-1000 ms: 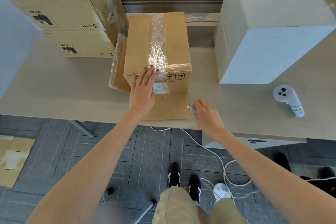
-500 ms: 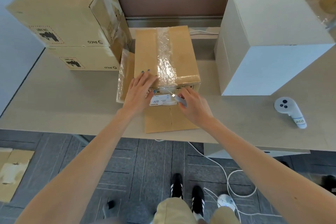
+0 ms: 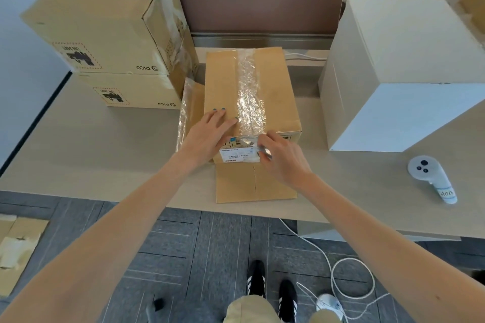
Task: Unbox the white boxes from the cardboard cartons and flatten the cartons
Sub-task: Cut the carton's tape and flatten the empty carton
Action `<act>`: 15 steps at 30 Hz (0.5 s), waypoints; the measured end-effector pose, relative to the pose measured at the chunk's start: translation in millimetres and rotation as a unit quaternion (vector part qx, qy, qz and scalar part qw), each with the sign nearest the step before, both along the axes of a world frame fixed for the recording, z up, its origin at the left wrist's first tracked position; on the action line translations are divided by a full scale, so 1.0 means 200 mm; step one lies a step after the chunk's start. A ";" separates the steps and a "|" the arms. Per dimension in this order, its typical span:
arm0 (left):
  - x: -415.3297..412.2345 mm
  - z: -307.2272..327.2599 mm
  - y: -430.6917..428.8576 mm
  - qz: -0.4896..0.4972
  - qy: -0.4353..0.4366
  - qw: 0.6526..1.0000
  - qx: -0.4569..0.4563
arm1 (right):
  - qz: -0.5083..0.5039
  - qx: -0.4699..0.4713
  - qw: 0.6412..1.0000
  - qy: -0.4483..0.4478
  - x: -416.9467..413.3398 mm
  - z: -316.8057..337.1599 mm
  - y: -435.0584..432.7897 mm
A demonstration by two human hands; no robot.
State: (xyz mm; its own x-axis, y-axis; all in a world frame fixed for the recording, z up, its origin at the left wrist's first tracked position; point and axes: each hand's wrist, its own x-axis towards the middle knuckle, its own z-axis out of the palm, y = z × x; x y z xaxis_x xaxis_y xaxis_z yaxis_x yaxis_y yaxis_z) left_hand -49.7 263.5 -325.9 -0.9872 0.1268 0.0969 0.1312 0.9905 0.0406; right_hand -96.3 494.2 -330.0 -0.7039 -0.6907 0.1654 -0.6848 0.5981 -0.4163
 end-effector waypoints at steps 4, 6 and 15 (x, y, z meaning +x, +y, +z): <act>0.01 -0.05 0.01 0.018 0.015 1.000 0.001 | 0.003 0.013 1.000 0.015 0.01 0.02 -0.02; 0.01 -0.09 0.01 0.020 0.025 0.999 0.004 | 0.002 0.029 0.999 0.032 0.02 0.03 -0.03; 0.03 -0.13 0.02 0.031 0.056 0.998 0.023 | -0.010 0.047 0.996 0.071 0.04 0.00 0.04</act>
State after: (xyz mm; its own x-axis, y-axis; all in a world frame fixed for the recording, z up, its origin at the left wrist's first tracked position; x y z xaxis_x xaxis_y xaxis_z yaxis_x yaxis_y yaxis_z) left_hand -43.5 267.6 -352.4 -0.9758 0.0587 0.2108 0.0761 0.9943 0.0753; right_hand -87.6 501.3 -330.5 -0.6924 -0.6932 0.2002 -0.7198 0.6445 -0.2580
